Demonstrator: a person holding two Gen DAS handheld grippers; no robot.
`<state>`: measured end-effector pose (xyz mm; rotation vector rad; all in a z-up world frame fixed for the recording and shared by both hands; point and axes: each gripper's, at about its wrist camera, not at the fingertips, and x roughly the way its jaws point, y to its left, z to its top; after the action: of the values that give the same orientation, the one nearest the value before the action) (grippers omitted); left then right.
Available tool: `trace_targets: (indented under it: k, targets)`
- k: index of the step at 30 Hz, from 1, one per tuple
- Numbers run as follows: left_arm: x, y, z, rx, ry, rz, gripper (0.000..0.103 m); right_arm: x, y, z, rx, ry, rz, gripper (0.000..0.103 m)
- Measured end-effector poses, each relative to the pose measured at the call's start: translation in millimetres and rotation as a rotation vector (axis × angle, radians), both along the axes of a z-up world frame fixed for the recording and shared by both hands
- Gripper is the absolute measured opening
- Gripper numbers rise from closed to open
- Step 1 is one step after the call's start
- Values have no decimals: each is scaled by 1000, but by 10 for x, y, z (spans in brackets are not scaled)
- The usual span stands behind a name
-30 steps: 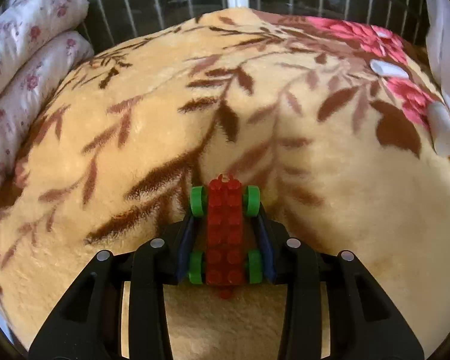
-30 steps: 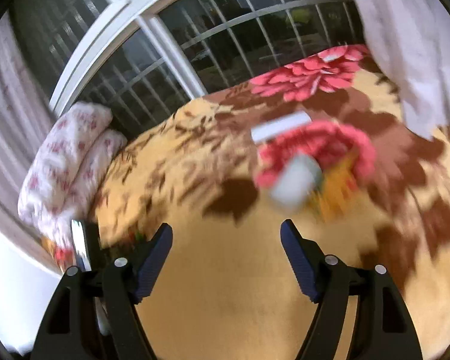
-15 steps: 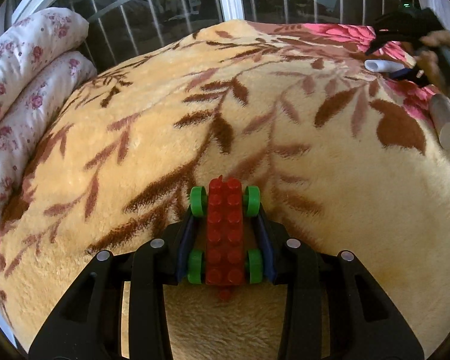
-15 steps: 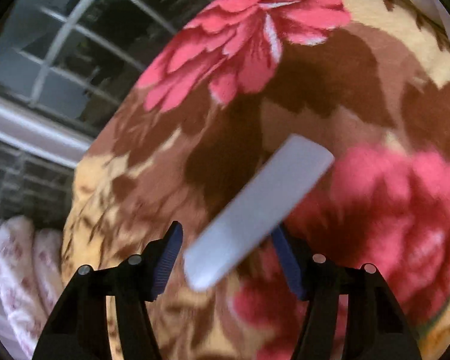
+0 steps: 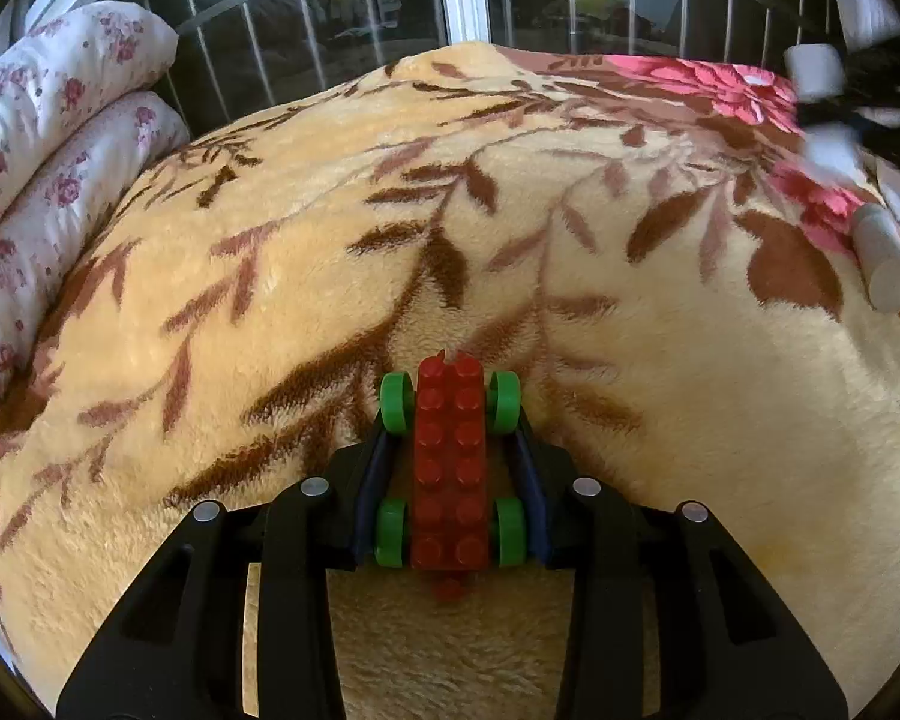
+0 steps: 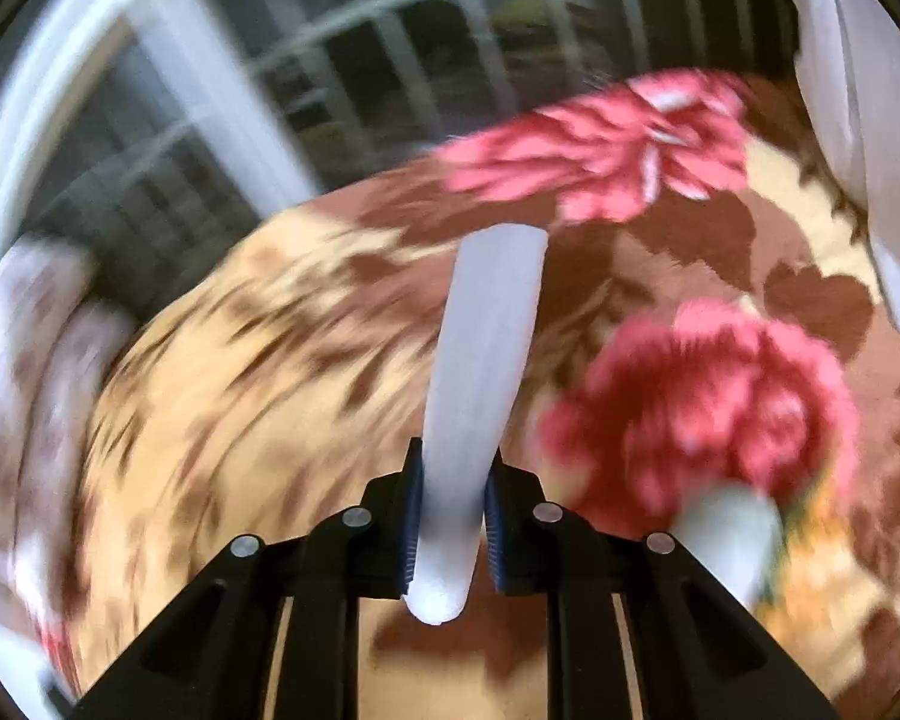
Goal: Collect trash
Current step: 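Grasp the white stick with the right tool, then lower stick and toy car into the orange bucket and open both tools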
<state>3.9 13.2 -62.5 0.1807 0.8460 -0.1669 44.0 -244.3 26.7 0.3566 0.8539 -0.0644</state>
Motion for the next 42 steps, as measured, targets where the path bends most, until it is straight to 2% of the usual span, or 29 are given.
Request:
trace_targets:
  k: [3, 7, 9, 13, 17, 20, 23, 27, 33, 38, 42]
  targets:
    - [-41, 37, 38, -31, -14, -6, 37, -790, 354, 95, -41, -40, 158, 18]
    - [-168, 47, 127, -46, -48, -19, 37, -1756, 652, 121, -108, -84, 277, 18]
    - [-316, 44, 234, -36, -83, -14, 37, -2164, 759, 102, -149, -108, 300, 18]
    - [-717, 108, 445, -116, -50, -27, 37, -2936, 902, -25, -158, -136, 352, 18]
    - [-1350, 143, 560, -94, -74, -65, 36, -3393, 966, -218, -203, -142, 373, 18]
    - [-1837, 145, 510, -49, -84, -105, 37, -3649, 959, -419, -215, -135, 377, 18]
    - [-2258, 125, 360, -56, -59, -164, 37, -3790, 958, -649, -202, -102, 387, 18]
    - [-2648, 85, -47, -55, -12, -253, 37, -3891, 931, -978, -176, -32, 392, 19]
    - [-2759, 63, -638, -90, 182, -285, 37, -3967, 843, -1312, -104, 64, 364, 20]
    - [-2723, -42, -859, -90, 279, -332, 36, -3920, 836, -1556, -46, 145, 366, 21]
    - [-2650, -110, -1072, -67, 362, -328, 37, -3897, 826, -1718, -17, 197, 373, 21]
